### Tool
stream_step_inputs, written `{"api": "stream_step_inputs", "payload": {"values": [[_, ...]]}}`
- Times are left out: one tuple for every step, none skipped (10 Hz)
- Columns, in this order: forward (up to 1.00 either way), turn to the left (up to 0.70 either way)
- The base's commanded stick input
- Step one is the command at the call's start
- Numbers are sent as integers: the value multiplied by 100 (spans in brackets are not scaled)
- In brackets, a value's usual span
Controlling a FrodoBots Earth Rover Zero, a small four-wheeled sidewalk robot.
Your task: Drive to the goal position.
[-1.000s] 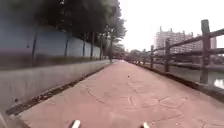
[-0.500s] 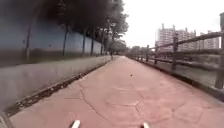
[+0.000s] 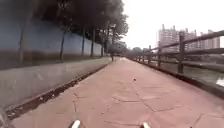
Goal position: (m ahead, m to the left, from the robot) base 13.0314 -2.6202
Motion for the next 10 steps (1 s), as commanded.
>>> {"api": "stream_step_inputs", "payload": {"values": [[70,0],[70,0],[70,0],[70,0],[70,0],[70,-5],[70,-17],[70,-28],[70,-21],[70,-2]]}}
